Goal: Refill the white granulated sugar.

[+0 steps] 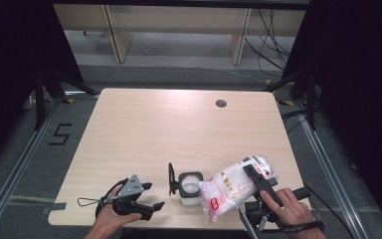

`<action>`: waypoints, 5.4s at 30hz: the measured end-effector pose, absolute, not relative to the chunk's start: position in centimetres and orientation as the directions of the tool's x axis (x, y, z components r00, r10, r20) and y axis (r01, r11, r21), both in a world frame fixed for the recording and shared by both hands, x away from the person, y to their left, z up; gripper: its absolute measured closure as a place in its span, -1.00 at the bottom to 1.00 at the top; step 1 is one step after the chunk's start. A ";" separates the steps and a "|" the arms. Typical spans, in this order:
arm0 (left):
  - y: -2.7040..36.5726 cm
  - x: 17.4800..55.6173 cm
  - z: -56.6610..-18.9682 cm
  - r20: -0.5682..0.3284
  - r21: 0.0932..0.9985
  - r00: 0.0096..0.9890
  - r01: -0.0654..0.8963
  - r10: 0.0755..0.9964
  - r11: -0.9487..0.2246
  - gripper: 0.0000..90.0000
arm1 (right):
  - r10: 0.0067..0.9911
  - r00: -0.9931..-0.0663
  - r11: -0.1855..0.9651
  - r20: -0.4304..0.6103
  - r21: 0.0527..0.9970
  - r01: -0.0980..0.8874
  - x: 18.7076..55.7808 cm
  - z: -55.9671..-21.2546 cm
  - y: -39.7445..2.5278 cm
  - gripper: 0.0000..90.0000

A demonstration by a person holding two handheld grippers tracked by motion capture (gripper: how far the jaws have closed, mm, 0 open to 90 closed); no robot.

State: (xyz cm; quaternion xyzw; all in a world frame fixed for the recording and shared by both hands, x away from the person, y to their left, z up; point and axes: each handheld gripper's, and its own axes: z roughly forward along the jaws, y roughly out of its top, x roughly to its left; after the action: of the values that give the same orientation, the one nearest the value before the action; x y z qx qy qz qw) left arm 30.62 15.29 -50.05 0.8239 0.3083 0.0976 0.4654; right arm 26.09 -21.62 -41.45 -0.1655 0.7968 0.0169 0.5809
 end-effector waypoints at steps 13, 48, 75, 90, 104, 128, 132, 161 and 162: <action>15.5 30.7 -49.9 -0.115 0.823 0.798 0.410 0.592 -0.393 -0.54 | -0.259 -0.248 0.935 -0.934 -0.177 -0.307 26.2 -41.6 -21.4 -0.03; 15.4 30.7 -49.9 -0.111 0.822 0.795 0.411 0.597 -0.395 -0.53 | -0.269 -0.259 0.934 -0.927 -0.187 -0.303 26.1 -41.6 -21.2 -0.03; 15.2 30.6 -50.0 -0.135 0.829 0.791 0.420 0.597 -0.369 -0.53 | -0.259 -0.252 0.938 -0.932 -0.181 -0.295 26.0 -41.7 -21.2 -0.02; 15.4 30.7 -49.9 -0.118 0.831 0.797 0.406 0.593 -0.380 -0.54 | -0.227 -0.284 0.946 -0.932 -0.143 -0.290 26.1 -41.8 -21.5 -0.01; 15.5 30.7 -49.9 -0.104 0.822 0.799 0.404 0.592 -0.401 -0.54 | -0.221 -0.270 0.944 -0.937 -0.135 -0.302 26.3 -41.2 -22.1 0.01; 15.3 30.6 -50.0 -0.137 0.830 0.792 0.420 0.596 -0.367 -0.53 | -0.207 -0.278 0.943 -0.938 -0.115 -0.313 26.3 -41.1 -22.2 0.01; 15.5 30.7 -49.9 -0.108 0.822 0.796 0.408 0.595 -0.398 -0.53 | -0.185 -0.292 0.948 -0.938 -0.093 -0.303 26.2 -41.3 -22.2 0.01; 15.3 30.6 -49.9 -0.129 0.830 0.791 0.416 0.598 -0.371 -0.53 | -0.183 -0.304 0.948 -0.935 -0.086 -0.307 26.4 -41.5 -22.3 0.02; 15.3 30.6 -49.9 -0.130 0.830 0.791 0.416 0.598 -0.370 -0.54 | -0.160 -0.321 0.956 -0.934 -0.065 -0.286 26.3 -41.7 -22.3 0.02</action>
State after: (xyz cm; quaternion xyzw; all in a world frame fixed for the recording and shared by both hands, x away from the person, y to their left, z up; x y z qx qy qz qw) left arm 30.57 15.32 -49.91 0.8221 0.3086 0.0970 0.4686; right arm 26.28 -22.34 -41.71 -0.1374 0.8107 0.0558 0.5664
